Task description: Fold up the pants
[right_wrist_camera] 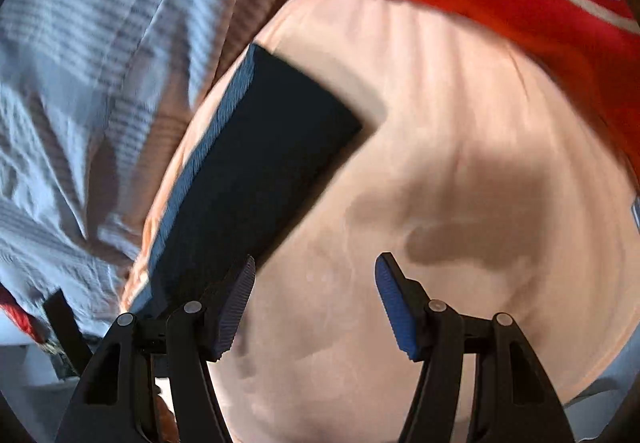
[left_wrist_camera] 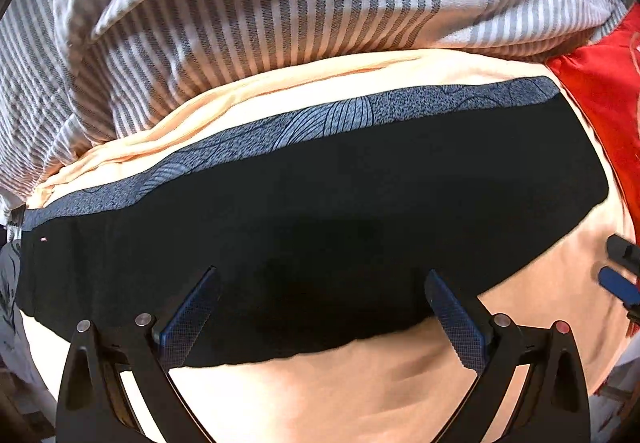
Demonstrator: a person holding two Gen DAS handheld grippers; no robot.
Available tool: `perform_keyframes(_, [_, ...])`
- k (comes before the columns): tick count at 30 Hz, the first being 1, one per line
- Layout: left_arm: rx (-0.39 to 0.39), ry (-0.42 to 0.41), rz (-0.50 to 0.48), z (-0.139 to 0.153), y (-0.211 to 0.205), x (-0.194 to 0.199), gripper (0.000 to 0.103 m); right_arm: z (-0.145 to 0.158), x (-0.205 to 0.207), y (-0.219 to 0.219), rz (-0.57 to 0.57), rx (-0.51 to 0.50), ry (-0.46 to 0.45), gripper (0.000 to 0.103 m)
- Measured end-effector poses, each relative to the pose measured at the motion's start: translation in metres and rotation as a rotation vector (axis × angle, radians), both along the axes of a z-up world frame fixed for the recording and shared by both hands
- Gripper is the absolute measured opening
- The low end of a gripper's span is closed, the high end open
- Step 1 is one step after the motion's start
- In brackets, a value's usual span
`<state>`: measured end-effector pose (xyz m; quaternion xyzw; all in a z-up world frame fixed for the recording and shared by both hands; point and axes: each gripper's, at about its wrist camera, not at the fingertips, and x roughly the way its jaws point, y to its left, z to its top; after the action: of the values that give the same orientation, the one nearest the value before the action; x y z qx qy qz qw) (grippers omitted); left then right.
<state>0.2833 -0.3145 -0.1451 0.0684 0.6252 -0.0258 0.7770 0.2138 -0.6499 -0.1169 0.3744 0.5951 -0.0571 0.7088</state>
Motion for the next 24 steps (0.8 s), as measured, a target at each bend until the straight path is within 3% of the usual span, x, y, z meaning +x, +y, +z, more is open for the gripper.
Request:
perform_keyframes(7, [0.039, 0.023, 0.026, -0.012, -0.002, 0.009, 0.102, 0.002, 0.034, -0.006, 0.044, 0.039, -0.115, 0.067])
perform_keyframes(12, [0.048, 0.041, 0.023, -0.022, -0.004, 0.010, 0.102, -0.012, 0.056, -0.011, 0.116, 0.002, -0.105, 0.066])
perform_keyframes(14, [0.047, 0.043, 0.025, -0.024, -0.003, 0.010, 0.102, -0.013, 0.060, -0.019, 0.110, -0.006, -0.109, 0.058])
perform_keyframes(18, [0.044, 0.047, 0.027, -0.026, -0.002, 0.011, 0.102, 0.003, 0.054, -0.035, 0.037, -0.019, -0.149, 0.057])
perform_keyframes(24, [0.014, 0.030, 0.029, -0.019, -0.004, 0.014, 0.102, -0.015, 0.019, -0.041, -0.031, 0.204, -0.151, 0.058])
